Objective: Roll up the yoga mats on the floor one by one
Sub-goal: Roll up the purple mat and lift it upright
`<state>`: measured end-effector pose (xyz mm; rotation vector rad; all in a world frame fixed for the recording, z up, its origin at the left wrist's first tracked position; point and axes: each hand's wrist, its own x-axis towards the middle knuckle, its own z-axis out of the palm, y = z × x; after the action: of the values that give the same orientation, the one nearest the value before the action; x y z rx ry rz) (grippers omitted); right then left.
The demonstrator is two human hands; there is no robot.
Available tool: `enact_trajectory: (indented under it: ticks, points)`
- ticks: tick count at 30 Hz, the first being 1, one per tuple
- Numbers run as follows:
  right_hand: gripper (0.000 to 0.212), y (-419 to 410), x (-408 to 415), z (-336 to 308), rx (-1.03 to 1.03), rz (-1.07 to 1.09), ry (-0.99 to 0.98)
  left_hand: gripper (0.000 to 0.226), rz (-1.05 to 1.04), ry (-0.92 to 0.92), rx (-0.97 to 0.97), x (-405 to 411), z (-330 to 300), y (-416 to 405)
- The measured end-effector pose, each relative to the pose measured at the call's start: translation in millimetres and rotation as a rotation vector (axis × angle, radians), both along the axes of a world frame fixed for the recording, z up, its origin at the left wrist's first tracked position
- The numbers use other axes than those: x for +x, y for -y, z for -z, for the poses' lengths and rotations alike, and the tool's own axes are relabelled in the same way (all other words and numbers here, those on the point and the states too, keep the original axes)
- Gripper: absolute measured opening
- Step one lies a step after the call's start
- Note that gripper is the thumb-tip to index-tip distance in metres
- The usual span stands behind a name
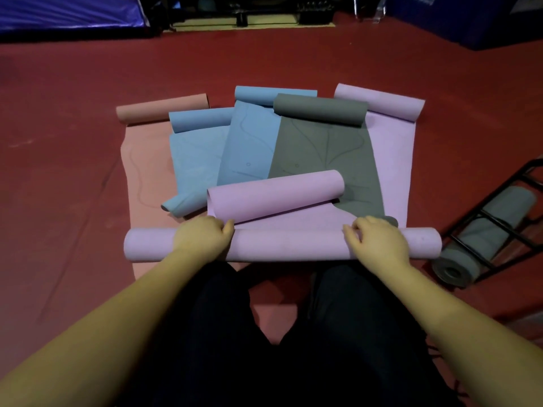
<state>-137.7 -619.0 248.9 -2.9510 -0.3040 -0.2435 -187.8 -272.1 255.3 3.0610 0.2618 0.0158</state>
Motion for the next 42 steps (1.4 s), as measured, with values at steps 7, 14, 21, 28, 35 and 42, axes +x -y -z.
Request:
enact_trajectory:
  ticks: [7, 14, 21, 28, 35, 42]
  points:
    - [0.057, 1.0, -0.1, 5.6, -0.121, -0.044, 0.026, 0.062, -0.031, -0.177, -0.015, 18.6, -4.9, -1.0]
    - [0.046, -3.7, 21.2, -10.9, -0.179, -0.005, -0.118, 0.061, -0.068, -0.299, -0.067, 20.5, -20.9, -2.0]
    - [0.054, 1.1, 26.7, -38.0, -0.249, -0.05, -0.36, 0.055, -0.062, -0.486, -0.118, 10.5, -37.1, -1.3]
    - [0.063, -6.7, 49.7, -30.9, -0.215, -0.031, -0.67, 0.059, 0.044, -0.193, 0.134, -0.6, -21.2, 1.6]
    - [0.065, -18.4, 75.3, -27.6, -0.165, -0.006, -0.884, 0.061, 0.034, 0.044, 0.054, -28.5, 4.6, 8.9]
    - [0.051, -10.7, 63.2, -18.4, -0.106, -0.053, -0.537, 0.075, 0.042, -0.02, 0.036, -2.8, -0.4, 8.1]
